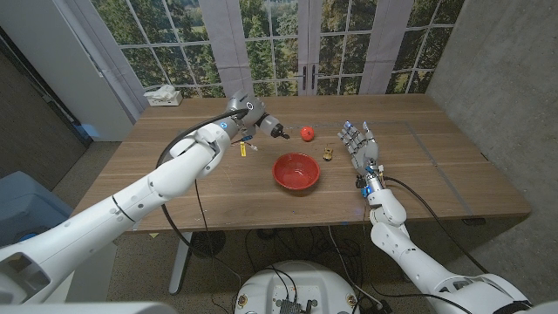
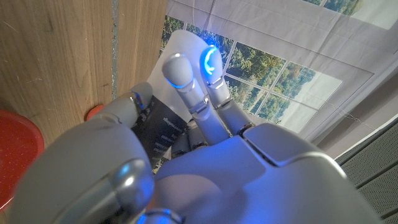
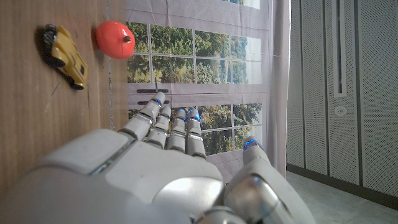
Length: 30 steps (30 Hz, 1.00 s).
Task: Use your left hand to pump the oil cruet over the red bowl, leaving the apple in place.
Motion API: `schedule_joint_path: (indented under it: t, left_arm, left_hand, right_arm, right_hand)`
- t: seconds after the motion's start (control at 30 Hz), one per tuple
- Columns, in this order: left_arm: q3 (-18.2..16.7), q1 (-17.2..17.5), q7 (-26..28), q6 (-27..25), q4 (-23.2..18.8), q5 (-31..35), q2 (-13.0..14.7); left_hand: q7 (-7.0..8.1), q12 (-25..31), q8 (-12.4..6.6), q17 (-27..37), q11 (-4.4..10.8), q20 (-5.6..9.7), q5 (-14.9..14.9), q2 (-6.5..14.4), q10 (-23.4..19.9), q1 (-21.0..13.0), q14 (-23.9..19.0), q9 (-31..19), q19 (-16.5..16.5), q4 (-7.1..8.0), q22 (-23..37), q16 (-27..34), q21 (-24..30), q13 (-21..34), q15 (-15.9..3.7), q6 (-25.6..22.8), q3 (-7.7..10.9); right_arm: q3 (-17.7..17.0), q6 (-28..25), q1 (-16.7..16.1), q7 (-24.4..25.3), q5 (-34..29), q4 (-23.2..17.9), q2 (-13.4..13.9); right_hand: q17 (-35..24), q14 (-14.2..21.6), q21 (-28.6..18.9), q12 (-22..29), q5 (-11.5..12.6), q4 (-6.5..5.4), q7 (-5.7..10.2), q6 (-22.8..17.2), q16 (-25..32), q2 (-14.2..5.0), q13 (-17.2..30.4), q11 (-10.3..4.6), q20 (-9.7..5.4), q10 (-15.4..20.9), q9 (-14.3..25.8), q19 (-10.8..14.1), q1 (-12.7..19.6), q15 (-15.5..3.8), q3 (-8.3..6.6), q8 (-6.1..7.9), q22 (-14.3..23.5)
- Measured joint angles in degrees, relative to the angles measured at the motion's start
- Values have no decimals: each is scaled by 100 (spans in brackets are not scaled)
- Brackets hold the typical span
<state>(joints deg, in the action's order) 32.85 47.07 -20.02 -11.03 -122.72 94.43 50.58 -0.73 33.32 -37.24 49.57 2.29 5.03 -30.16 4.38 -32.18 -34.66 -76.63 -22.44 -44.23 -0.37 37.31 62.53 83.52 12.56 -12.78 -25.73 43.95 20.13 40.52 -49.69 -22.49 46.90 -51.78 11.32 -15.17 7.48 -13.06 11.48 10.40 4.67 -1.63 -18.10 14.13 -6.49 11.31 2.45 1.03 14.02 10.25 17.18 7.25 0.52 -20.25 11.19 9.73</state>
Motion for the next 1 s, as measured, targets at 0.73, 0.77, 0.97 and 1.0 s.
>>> schedule_joint_path:
  t: [0.73, 0.77, 0.97, 1.0]
  left_arm:
    - [9, 4, 67, -124, 81, 133, -58]
    - [10, 5, 67, -124, 83, 133, -58]
    - [10, 24, 168, -137, 99, 124, -29]
    - [10, 26, 208, -137, 102, 108, -23]
  left_hand:
    - [-82, 7, 736, -1166, -14, -64, 397, -6, -161, 6, 131, -917, 144, -106, -406, -1061, 67, 0, 11, -207, 106]
    - [-90, -172, 884, -1251, -15, -63, 462, -6, -161, 6, 131, -773, 144, -116, -413, -1106, 103, 0, 11, -216, 116]
    - [20, -1578, 1763, -1454, 110, -62, 891, -6, -526, 6, 106, -33, 206, -218, -490, -1143, 412, 714, -14, -432, 218]
    - [79, -1756, 1892, -1455, 215, -62, 951, -6, -423, 5, 84, 38, 206, -226, -508, -1155, 444, 1185, -30, -373, 226]
  right_arm:
    - [-8, 10, 48, -30, -1, 51, -30]
    - [-8, 10, 48, -29, -2, 51, -30]
    - [-2, -8, 63, -25, -17, 54, -31]
    - [2, -14, 71, -24, -20, 56, -30]
  right_hand:
    - [-1, 0, 42, 0, 0, 0, 0, 0, 0, 53, 0, 0, 0, 0, 0, 0, -53, 0, 0, 0, 0]
    - [-1, 0, 42, 0, 0, 0, 0, 0, 0, 53, 0, 0, 0, 0, 0, 0, -53, 0, 0, 0, 0]
    - [-1, 0, 43, 0, 0, 23, 0, 0, 0, 53, 0, 0, 0, 0, 0, 0, -53, 0, 24, 0, 0]
    - [-1, 0, 70, 0, 0, 23, 0, 0, 0, 53, 0, 0, 0, 0, 0, 0, -53, 0, 24, 0, 0]
